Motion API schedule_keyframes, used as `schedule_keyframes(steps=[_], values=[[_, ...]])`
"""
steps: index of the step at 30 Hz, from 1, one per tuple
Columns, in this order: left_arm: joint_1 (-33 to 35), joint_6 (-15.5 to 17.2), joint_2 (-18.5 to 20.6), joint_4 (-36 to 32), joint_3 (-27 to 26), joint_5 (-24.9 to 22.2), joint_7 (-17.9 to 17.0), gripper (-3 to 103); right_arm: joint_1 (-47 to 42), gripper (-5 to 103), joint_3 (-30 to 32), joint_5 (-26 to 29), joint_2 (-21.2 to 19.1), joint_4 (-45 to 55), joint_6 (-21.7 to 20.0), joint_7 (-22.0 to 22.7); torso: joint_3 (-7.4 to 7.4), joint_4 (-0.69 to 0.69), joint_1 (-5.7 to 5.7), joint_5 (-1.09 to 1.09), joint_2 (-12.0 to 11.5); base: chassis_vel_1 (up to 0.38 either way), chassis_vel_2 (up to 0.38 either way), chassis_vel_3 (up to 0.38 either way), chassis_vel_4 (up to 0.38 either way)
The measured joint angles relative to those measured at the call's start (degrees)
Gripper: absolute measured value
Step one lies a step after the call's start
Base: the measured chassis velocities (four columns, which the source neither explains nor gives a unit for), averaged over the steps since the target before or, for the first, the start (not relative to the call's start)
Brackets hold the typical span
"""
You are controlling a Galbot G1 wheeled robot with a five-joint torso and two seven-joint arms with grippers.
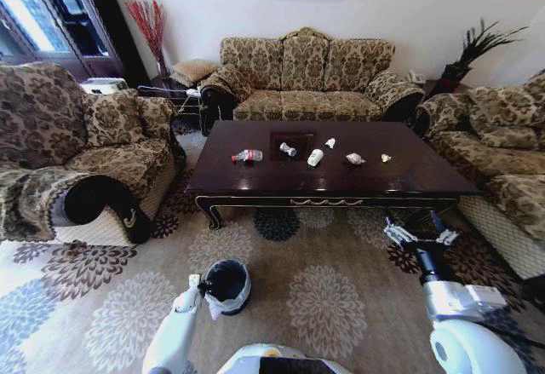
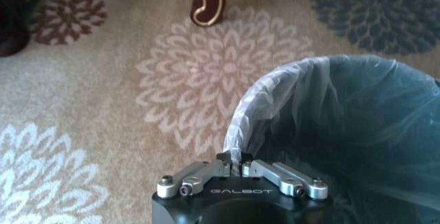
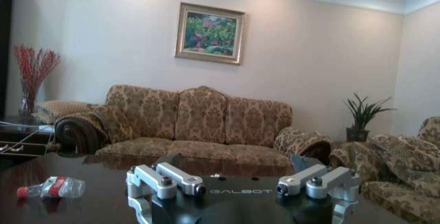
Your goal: Move to the front of the table and place the trash on the table into the trash bin.
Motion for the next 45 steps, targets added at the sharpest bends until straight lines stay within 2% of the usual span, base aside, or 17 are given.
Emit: schedule_keyframes(steps=[4,7,8,14,15,18,19,22,23,26,28,30,32,34,39,42,45], values=[[2.6,0.0,0.1,-5.6,0.0,-3.4,-0.4,3,0.3,100,0.0,0.1,-0.3,0.2,-0.2,0.1,0.0,-0.01,0.0,-0.02,0.0,0.0,0.0,0.0,0.0],[6.6,-0.4,0.4,-14.7,-0.6,-6.9,-1.0,3,1.1,100,-0.2,0.3,-0.4,0.7,-1.2,0.3,0.0,0.0,0.0,-0.01,0.0,0.0,0.0,0.0,0.0],[6.6,-0.4,0.4,-14.7,-0.6,-6.9,-1.0,3,1.1,100,-0.2,0.3,-0.4,0.7,-1.2,0.3,0.0,0.0,0.0,-0.01,0.0,0.0,0.0,0.0,0.0],[13.3,-3.3,0.4,-32.4,-4.2,-7.7,-0.7,3,2.0,100,0.0,0.9,-0.6,1.9,-4.1,0.9,-0.01,-0.03,0.0,-0.01,0.0,0.0,0.0,0.0,0.0],[13.3,-3.3,0.4,-32.4,-4.2,-7.7,-0.7,3,2.0,100,0.0,0.9,-0.6,1.9,-4.1,0.9,-0.01,-0.03,0.0,-0.01,0.0,0.0,0.0,0.0,0.0],[17.5,-3.5,0.0,-42.3,-7.3,-7.8,1.1,3,2.5,100,0.2,1.0,-0.7,2.3,-5.5,1.2,-0.01,0.01,0.0,-0.03,0.0,0.0,0.0,0.0,0.0],[17.5,-3.5,0.0,-42.3,-7.3,-7.8,1.1,3,2.5,100,0.2,1.0,-0.7,2.3,-5.5,1.2,-0.01,0.01,0.0,-0.03,0.0,0.0,0.0,0.0,0.0],[22.5,-1.6,0.2,-54.0,-10.0,-8.7,3.0,3,2.8,100,0.5,1.0,-0.9,2.4,-6.3,1.2,-0.01,0.0,0.0,0.0,0.0,0.0,0.0,0.0,0.0],[22.5,-1.6,0.2,-54.0,-10.0,-8.7,3.0,3,2.8,100,0.5,1.0,-0.9,2.4,-6.3,1.2,-0.01,0.0,0.0,0.0,0.0,0.0,0.0,0.0,0.0],[26.3,1.2,-0.1,-64.4,-11.8,-10.3,2.9,3,2.8,100,0.5,0.9,-1.0,2.4,-6.4,0.9,-0.01,0.0,0.0,-0.01,0.0,0.0,0.0,0.0,0.0],[27.2,2.0,-0.2,-67.6,-12.3,-10.8,2.7,3,2.7,100,0.5,0.9,-1.0,2.4,-6.3,0.8,-0.01,-0.01,0.0,-0.01,0.0,0.0,0.0,0.0,0.0],[28.3,5.1,-0.5,-76.3,-12.7,-12.1,1.5,3,2.6,100,0.4,0.9,-1.0,2.4,-6.3,0.4,-0.01,0.0,0.0,0.0,0.0,0.0,0.0,0.0,0.0],[28.3,6.0,-0.5,-78.2,-12.7,-12.3,1.2,3,2.6,100,0.4,0.9,-1.1,2.4,-6.3,0.4,-0.01,-0.01,0.0,0.01,0.0,0.0,0.0,0.0,0.0],[28.2,10.7,-0.5,-85.5,-12.3,-12.4,0.3,3,2.8,100,0.3,0.9,-1.4,3.1,-6.6,0.0,-0.01,-0.03,0.0,0.01,0.0,0.0,0.0,0.0,0.0],[28.3,15.8,-0.1,-91.5,-11.6,-11.2,-1.9,3,3.0,100,0.4,0.9,-1.4,4.8,-7.4,-0.1,-0.01,0.01,0.0,0.01,0.0,0.0,0.0,0.0,0.0],[28.6,16.0,-0.1,-92.1,-11.2,-11.3,-2.3,3,2.7,100,0.7,1.0,-1.3,5.6,-7.6,-0.1,0.0,0.0,0.0,0.0,0.0,0.0,0.0,0.0,0.0],[29.4,14.4,-0.2,-92.1,-10.6,-11.4,-2.7,3,2.1,100,0.8,1.2,-0.8,6.7,-7.8,-0.1,0.0,-0.01,0.0,0.0,0.0,0.0,0.0,0.0,0.0]])
